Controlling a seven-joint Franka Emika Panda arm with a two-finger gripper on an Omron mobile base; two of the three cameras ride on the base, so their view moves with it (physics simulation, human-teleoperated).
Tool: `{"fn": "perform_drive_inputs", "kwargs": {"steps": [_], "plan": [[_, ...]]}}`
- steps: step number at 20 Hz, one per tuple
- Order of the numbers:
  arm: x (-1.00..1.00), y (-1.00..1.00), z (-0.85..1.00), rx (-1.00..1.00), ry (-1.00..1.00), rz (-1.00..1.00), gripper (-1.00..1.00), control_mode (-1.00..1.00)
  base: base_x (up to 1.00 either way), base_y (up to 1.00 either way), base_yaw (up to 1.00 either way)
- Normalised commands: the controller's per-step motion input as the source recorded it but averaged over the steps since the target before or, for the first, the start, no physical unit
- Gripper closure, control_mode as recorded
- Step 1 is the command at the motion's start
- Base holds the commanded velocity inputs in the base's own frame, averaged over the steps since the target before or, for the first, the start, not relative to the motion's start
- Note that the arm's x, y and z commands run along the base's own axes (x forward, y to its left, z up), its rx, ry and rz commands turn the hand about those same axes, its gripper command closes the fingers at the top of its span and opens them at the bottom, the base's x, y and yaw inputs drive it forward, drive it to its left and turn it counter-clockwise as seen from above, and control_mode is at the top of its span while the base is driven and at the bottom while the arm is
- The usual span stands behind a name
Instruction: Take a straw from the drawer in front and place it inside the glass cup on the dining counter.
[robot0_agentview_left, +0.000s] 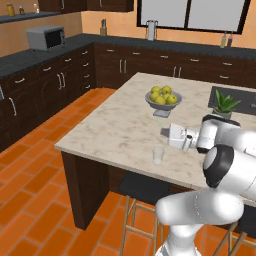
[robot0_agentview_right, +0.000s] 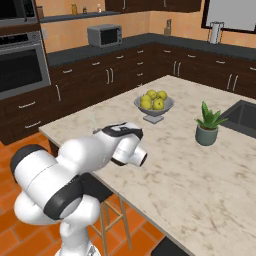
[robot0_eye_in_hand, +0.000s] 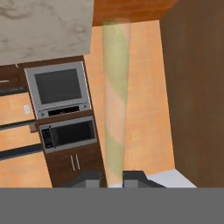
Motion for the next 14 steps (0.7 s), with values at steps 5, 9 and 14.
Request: {"fn": "perform_drive_inputs", "kwargs": {"steps": [5,9,14], "plan": [[0.05,0.0,-0.27,0.0,0.0,0.0,1.0,-1.0,0.0,0.0,0.0],[0.08,0.0,-0.25,0.0,0.0,0.0,1.0,-1.0,0.0,0.0,0.0],[0.28,0.0,-0.1,0.0,0.0,0.0,1.0,-1.0,0.0,0.0,0.0]]}}
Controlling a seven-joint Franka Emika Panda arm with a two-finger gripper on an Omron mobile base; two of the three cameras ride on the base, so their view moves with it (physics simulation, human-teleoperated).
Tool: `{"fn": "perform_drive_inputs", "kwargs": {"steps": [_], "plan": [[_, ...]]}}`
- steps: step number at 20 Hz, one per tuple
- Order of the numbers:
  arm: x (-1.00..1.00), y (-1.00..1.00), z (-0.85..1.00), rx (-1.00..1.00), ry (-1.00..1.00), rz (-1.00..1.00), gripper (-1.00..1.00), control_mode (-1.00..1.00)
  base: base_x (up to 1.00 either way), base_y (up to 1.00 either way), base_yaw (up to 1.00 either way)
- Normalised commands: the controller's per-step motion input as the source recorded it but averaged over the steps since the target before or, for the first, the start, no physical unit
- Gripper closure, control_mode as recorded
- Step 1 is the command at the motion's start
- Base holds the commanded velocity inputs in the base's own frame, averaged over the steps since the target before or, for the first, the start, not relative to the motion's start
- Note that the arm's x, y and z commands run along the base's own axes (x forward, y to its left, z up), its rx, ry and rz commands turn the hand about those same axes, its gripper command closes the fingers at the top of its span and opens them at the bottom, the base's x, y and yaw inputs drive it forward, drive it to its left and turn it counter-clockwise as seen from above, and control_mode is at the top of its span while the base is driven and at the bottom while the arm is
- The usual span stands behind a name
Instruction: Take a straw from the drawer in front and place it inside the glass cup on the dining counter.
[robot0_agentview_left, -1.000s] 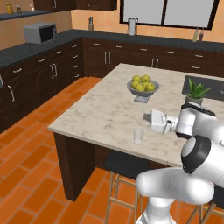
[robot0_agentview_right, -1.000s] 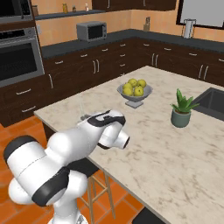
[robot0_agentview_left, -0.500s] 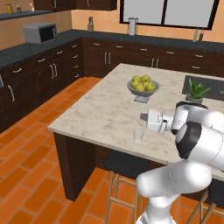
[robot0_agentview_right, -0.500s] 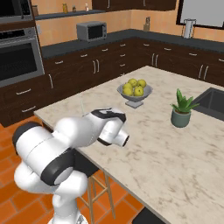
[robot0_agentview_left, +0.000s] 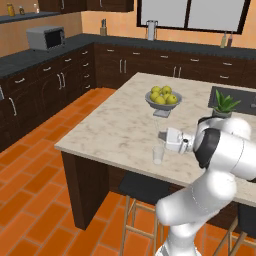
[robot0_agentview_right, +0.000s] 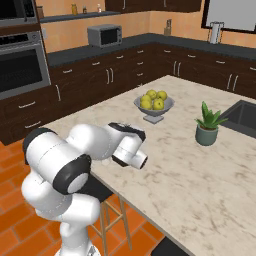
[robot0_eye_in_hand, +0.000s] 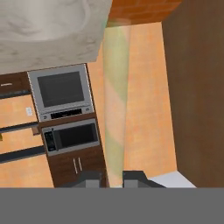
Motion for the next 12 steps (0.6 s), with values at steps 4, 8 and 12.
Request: {"fn": "perform_drive_inputs", "kwargs": {"steps": [4,8,12], "plan": [[0.49,0.0,0.0,0.01,0.0,0.0,1.0,-1.0,0.0,0.0,0.0],[0.34,0.0,-0.1,0.01,0.0,0.0,1.0,-1.0,0.0,0.0,0.0],[0.06,0.0,-0.38,0.0,-0.02,0.0,1.0,-1.0,0.0,0.0,0.0]]}}
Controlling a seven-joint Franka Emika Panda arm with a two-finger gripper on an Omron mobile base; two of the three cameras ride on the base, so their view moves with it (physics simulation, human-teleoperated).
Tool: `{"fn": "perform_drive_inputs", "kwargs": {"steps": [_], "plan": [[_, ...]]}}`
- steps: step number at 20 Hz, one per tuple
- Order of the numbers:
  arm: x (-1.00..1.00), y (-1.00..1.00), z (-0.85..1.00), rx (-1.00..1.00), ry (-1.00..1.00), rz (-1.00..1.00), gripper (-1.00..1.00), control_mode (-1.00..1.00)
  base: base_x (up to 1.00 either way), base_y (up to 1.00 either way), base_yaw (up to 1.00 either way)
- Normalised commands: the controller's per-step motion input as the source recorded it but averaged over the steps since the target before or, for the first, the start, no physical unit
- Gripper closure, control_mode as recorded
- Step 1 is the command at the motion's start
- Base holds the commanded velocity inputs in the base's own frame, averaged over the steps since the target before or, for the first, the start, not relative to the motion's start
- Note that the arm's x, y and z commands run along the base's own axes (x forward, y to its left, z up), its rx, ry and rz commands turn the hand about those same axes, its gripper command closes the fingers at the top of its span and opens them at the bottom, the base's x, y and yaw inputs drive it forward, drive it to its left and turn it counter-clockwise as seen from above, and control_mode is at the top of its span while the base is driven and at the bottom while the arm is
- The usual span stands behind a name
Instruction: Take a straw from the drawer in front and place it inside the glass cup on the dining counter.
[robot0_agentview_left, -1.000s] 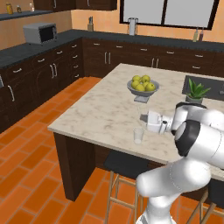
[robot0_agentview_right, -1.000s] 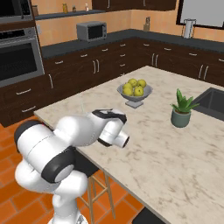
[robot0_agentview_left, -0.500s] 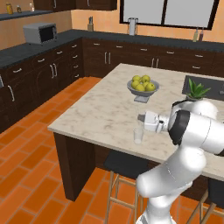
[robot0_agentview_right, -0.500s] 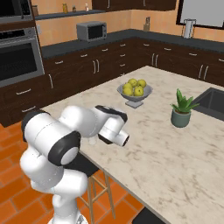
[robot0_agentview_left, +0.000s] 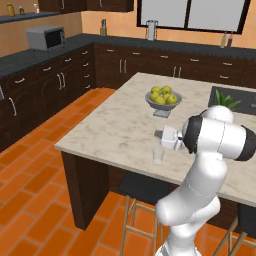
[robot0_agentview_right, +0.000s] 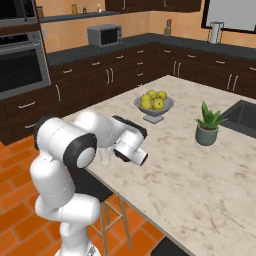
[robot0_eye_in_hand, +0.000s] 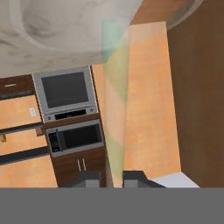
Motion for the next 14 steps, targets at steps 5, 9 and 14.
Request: {"fn": "perform_drive_inputs", "kwargs": {"steps": [5,9,14], "plan": [[0.04,0.0,-0.4,0.0,-0.03,0.0,1.0,-1.0,0.0,0.0,0.0],[0.16,0.0,-0.21,0.0,-0.02,0.0,1.0,-1.0,0.0,0.0,0.0],[0.23,0.0,-0.12,0.0,-0.02,0.0,1.0,-1.0,0.0,0.0,0.0]]}}
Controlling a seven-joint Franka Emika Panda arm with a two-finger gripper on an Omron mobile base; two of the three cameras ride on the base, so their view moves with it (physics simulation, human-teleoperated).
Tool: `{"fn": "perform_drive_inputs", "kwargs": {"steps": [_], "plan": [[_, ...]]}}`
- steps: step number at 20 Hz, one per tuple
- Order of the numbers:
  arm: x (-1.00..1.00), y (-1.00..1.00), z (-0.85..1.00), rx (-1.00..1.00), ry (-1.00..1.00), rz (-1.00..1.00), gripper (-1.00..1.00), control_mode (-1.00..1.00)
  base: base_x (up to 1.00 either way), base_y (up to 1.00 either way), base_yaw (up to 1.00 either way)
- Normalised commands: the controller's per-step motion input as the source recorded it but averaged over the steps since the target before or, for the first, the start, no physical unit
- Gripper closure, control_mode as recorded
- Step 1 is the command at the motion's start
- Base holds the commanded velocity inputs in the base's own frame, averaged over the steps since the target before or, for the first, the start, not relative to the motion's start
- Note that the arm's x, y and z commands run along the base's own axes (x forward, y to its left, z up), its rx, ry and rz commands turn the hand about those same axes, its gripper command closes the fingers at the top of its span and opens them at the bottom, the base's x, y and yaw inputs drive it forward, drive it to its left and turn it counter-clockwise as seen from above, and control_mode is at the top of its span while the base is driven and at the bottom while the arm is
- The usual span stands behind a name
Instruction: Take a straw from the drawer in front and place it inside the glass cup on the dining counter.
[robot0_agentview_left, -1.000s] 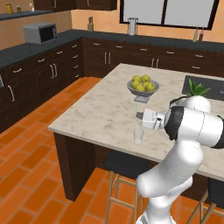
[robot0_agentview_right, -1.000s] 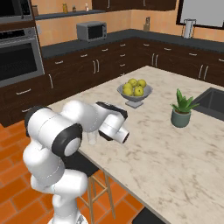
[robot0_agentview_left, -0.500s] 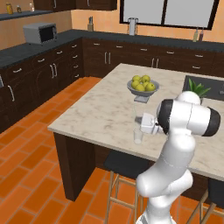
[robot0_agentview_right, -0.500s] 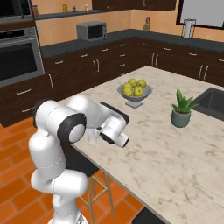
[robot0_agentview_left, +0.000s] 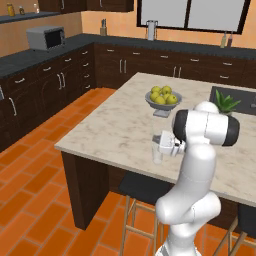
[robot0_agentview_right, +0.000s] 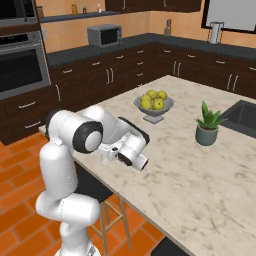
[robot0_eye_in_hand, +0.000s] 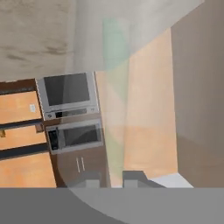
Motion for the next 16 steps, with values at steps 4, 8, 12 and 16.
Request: {"fn": "perform_drive_inputs", "kwargs": {"steps": [4,8,12,16], "plan": [[0.49,0.0,-0.01,0.03,0.0,0.0,1.0,-1.0,0.0,0.0,0.0],[0.51,0.0,-0.02,0.03,-0.03,0.0,1.0,-1.0,0.0,0.0,0.0],[-0.04,0.0,-0.23,0.0,-0.14,0.0,-1.0,-1.0,0.0,0.0,0.0],[-0.31,0.0,-0.28,0.0,-0.26,0.0,-1.0,-1.0,0.0,0.0,0.0]]}}
